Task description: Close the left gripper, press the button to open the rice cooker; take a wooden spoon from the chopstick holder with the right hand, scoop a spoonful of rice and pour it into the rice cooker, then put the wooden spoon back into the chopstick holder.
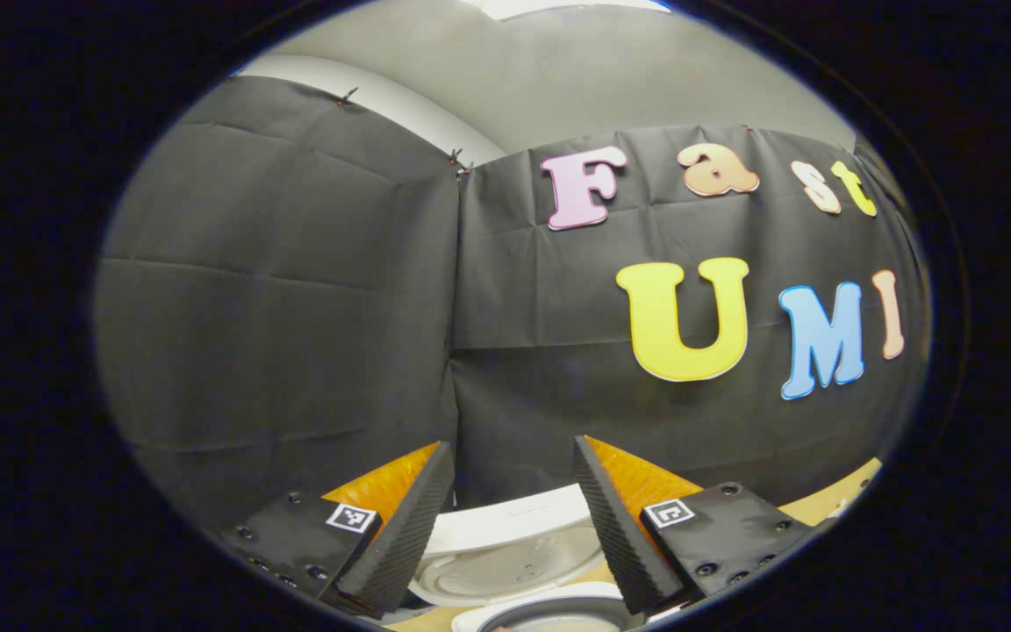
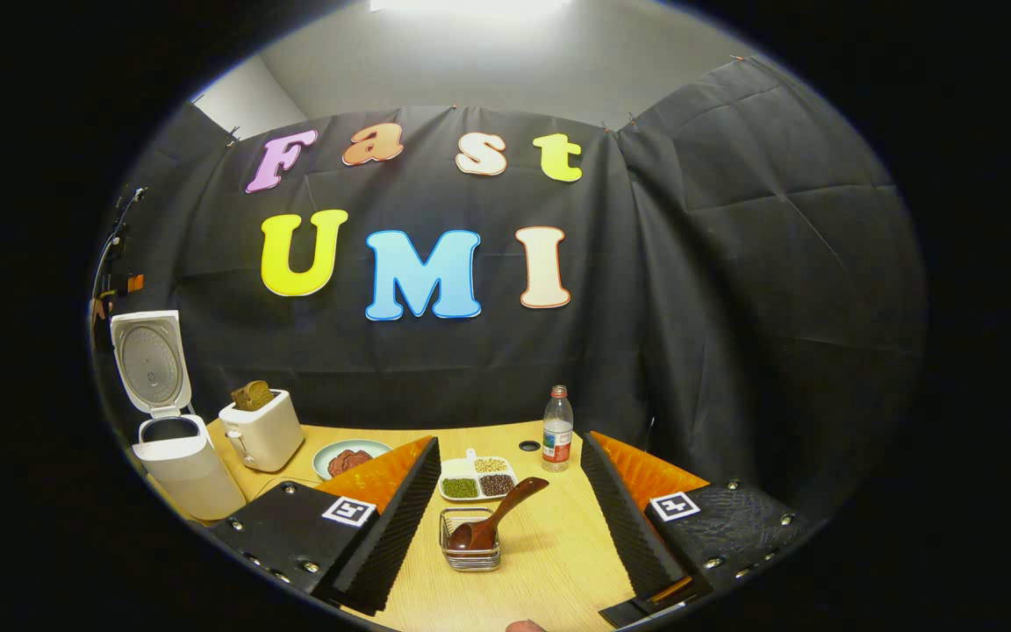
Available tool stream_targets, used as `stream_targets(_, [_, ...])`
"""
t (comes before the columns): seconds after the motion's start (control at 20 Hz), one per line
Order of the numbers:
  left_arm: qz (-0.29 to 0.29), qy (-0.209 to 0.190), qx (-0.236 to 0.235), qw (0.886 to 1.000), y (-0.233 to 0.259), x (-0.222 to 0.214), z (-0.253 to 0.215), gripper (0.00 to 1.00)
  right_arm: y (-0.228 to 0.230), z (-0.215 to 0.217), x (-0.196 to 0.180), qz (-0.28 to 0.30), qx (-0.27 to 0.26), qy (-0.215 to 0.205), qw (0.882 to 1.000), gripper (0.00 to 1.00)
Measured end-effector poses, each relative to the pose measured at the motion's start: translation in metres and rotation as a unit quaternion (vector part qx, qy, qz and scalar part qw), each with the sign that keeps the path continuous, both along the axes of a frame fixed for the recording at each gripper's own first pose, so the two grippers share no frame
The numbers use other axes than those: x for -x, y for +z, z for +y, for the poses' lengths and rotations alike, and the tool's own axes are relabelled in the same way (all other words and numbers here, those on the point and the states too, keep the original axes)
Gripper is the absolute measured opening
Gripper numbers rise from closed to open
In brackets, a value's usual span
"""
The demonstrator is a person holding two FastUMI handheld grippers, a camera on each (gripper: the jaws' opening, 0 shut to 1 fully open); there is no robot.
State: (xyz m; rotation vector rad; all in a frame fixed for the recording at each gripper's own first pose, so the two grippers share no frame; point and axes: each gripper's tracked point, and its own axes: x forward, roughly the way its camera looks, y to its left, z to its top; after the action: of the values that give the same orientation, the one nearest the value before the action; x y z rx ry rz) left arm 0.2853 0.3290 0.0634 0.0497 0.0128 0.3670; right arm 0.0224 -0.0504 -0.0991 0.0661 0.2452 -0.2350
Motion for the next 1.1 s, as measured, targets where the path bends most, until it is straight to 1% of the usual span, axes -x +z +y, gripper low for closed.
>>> stream_targets(0.05, [0.010,0.004,0.009,1.000,-0.006,-0.011,0.009,0.95,-0.001,-0.001,0.003,0.003,0.003,-0.003,1.000,0.98])
stream_targets(0.1, [0.021,0.005,0.023,0.999,-0.015,-0.020,0.013,0.99,-0.001,-0.003,0.005,0.005,0.006,-0.006,1.000,0.98])
stream_targets(0.15, [0.035,0.007,0.037,0.999,-0.025,-0.026,0.016,0.92,-0.002,-0.003,0.007,0.008,0.007,-0.006,1.000,0.98])
stream_targets(0.2, [0.046,0.008,0.048,0.998,-0.033,-0.032,0.019,0.99,-0.003,-0.003,0.008,0.010,0.007,-0.006,1.000,0.98])
stream_targets(0.25, [0.062,0.010,0.058,0.996,-0.045,-0.039,0.020,0.92,-0.002,-0.004,0.010,0.011,0.007,-0.006,1.000,0.98])
stream_targets(0.3, [0.073,0.010,0.064,0.995,-0.054,-0.043,0.020,0.95,-0.001,-0.005,0.010,0.011,0.008,-0.006,1.000,0.98])
stream_targets(0.35, [0.084,0.013,0.068,0.994,-0.062,-0.045,0.020,0.95,0.001,-0.007,0.009,0.011,0.008,-0.005,1.000,0.98])
stream_targets(0.4, [0.089,0.019,0.058,0.994,-0.062,-0.046,0.021,0.95,0.003,-0.008,0.009,0.011,0.010,-0.004,1.000,0.98])
stream_targets(0.45, [0.092,0.016,0.055,0.994,-0.062,-0.048,0.018,0.92,0.004,-0.007,0.008,0.009,0.011,0.000,1.000,0.98])
stream_targets(0.55, [0.095,0.018,0.058,0.994,-0.061,-0.046,0.017,1.00,0.009,-0.004,0.004,0.006,0.010,0.010,1.000,0.98])
stream_targets(0.6, [0.099,0.017,0.063,0.993,-0.061,-0.045,0.014,0.99,0.011,-0.002,0.001,0.004,0.008,0.017,1.000,0.98])
stream_targets(0.7, [0.106,0.016,0.075,0.991,-0.063,-0.038,0.007,0.99,0.013,0.001,-0.006,0.000,0.010,0.034,0.999,0.98])
stream_targets(0.75, [0.109,0.015,0.077,0.991,-0.063,-0.034,0.002,1.00,0.014,0.002,-0.009,0.000,0.013,0.041,0.999,0.98])
stream_targets(0.8, [0.111,0.014,0.077,0.991,-0.062,-0.029,-0.004,0.99,0.016,0.003,-0.012,-0.002,0.014,0.050,0.999,0.98])
stream_targets(0.95, [0.110,0.008,0.073,0.991,-0.066,-0.011,-0.023,0.99,0.022,0.004,-0.022,-0.011,0.013,0.070,0.997,0.98])
stream_targets(1.05, [0.110,0.003,0.077,0.991,-0.069,0.005,-0.037,1.00,0.027,0.004,-0.029,-0.016,0.012,0.084,0.996,0.98])
stream_targets(1.1, [0.112,0.001,0.080,0.991,-0.073,0.011,-0.045,0.99,0.029,0.002,-0.033,-0.019,0.011,0.090,0.996,0.98])
